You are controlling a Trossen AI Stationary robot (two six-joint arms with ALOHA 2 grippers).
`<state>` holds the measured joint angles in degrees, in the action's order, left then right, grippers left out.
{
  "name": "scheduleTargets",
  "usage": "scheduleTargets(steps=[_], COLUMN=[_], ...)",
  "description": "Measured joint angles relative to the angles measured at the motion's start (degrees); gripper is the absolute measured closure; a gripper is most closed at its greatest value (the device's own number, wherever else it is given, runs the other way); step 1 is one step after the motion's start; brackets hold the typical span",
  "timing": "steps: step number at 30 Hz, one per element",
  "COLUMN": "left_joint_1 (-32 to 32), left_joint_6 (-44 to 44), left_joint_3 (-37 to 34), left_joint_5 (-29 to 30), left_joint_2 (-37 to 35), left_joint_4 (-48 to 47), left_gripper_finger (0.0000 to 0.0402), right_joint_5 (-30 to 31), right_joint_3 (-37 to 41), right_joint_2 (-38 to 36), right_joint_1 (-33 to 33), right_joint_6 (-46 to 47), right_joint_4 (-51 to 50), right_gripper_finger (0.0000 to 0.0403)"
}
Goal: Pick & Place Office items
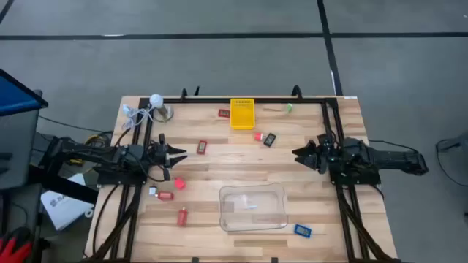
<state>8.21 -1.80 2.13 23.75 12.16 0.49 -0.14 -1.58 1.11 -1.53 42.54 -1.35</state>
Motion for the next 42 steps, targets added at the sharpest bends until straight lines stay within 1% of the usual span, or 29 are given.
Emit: scheduleTargets(steps=[39, 42], left_joint_1=[0.01, 0.02], left_joint_6=[0.02, 2.00], left_joint_3=[0.01, 0.01], left_joint_5=[0.02, 0.02], left_joint_2=[0.00, -0.02], left_joint_4=[0.00, 0.01], left_gripper_finger=[0.0311, 0.0311], right_joint_5=[0.02, 0.89], right_joint_3=[0.02, 0.01], right_joint_2=[0.01, 0.00], right_joint_1=[-0.01, -0.21], right_joint_6=[-0.01, -3.01], right_joint_4=[-0.01, 0.05], right_gripper_finger=[0.0112, 0.0112])
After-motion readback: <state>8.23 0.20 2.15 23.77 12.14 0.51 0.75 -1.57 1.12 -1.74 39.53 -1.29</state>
